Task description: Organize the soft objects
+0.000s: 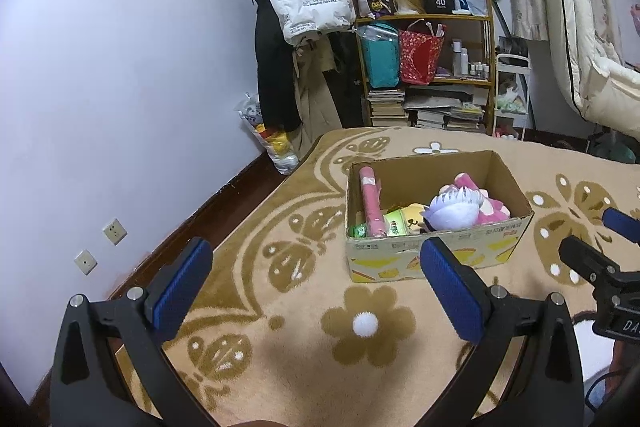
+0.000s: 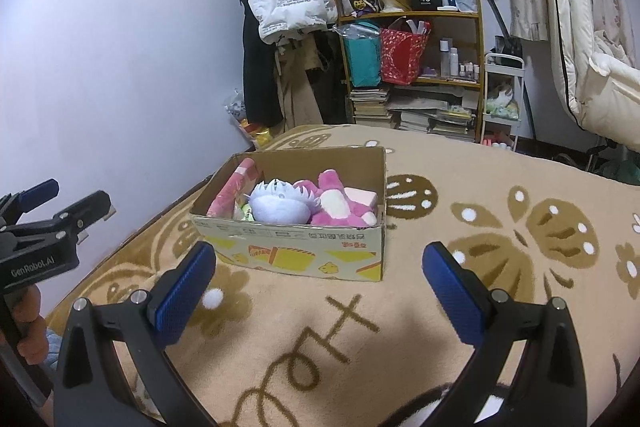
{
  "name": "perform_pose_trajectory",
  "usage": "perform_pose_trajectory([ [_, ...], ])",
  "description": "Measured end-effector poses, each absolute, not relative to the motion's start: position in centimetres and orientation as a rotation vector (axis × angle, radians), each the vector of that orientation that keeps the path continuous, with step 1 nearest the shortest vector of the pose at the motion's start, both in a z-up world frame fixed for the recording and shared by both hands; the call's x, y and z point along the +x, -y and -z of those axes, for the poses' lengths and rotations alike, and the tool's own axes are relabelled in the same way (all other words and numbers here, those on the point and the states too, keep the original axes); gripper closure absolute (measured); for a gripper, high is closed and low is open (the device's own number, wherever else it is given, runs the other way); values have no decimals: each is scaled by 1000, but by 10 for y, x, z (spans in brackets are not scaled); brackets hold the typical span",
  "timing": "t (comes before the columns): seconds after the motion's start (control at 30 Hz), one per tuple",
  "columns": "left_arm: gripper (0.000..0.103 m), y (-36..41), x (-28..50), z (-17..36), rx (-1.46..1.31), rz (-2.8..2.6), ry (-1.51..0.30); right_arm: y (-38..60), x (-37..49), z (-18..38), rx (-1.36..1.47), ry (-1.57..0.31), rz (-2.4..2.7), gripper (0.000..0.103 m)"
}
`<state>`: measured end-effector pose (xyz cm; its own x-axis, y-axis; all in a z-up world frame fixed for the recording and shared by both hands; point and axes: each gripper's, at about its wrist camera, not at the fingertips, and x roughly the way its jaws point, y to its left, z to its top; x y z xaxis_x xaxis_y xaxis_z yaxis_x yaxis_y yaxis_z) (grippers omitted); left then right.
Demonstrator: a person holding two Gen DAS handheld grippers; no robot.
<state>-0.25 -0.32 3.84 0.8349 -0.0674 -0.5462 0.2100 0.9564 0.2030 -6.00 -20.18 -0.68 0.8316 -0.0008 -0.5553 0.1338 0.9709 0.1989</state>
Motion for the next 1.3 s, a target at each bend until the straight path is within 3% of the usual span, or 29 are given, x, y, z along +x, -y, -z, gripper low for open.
perform_pose_trajectory([
  [1.3,0,13,-3,-28,300,156,-583,208,-61,9,232,-595,77,0],
])
